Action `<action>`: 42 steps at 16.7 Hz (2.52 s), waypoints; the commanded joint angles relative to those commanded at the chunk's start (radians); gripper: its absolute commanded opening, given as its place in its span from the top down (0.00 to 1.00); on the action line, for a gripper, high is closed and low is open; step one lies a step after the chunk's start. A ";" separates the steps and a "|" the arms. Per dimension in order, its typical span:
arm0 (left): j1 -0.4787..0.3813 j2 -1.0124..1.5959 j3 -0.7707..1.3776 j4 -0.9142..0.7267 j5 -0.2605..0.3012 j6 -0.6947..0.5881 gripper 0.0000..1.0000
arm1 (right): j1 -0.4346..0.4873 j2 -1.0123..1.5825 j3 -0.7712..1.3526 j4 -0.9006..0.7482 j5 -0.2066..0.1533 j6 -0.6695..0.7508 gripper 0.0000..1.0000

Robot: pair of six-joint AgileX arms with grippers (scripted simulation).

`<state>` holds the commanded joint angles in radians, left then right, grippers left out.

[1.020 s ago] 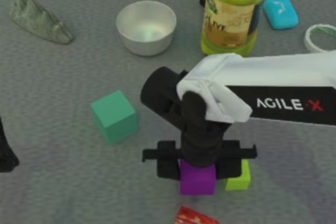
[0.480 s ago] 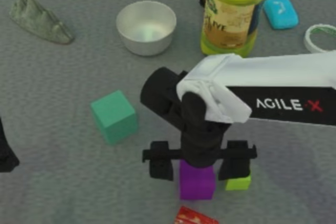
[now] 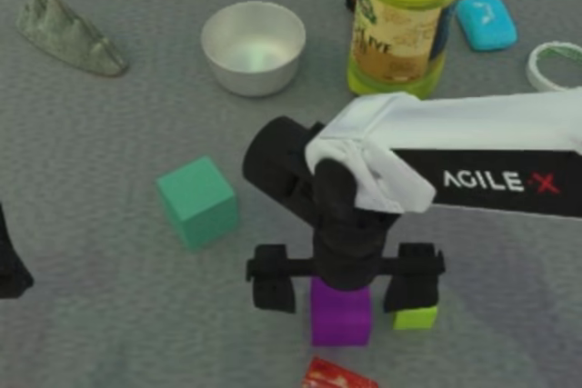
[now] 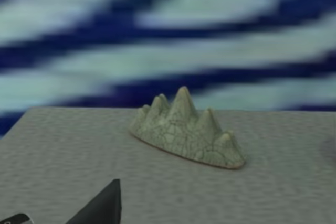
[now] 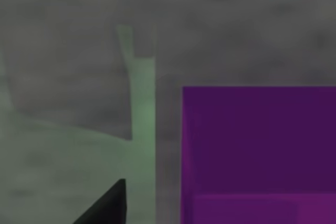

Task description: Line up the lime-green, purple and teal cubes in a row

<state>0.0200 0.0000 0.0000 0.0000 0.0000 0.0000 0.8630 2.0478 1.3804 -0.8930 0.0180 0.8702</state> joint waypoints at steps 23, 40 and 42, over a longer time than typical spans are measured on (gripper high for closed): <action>-0.125 0.498 0.448 -0.314 0.003 0.153 0.00 | -0.217 -0.629 -0.229 0.015 0.125 -0.260 0.00; -0.437 1.975 1.569 -1.119 0.004 0.543 0.00 | -0.818 -1.972 -1.326 0.821 0.018 -0.842 0.00; -0.452 2.035 1.630 -1.154 0.003 0.562 0.00 | -0.842 -2.025 -1.366 0.870 -0.006 -0.862 0.00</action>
<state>-0.4324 2.0348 1.6297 -1.1542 0.0026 0.5621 0.0205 0.0229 0.0148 -0.0225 0.0118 0.0084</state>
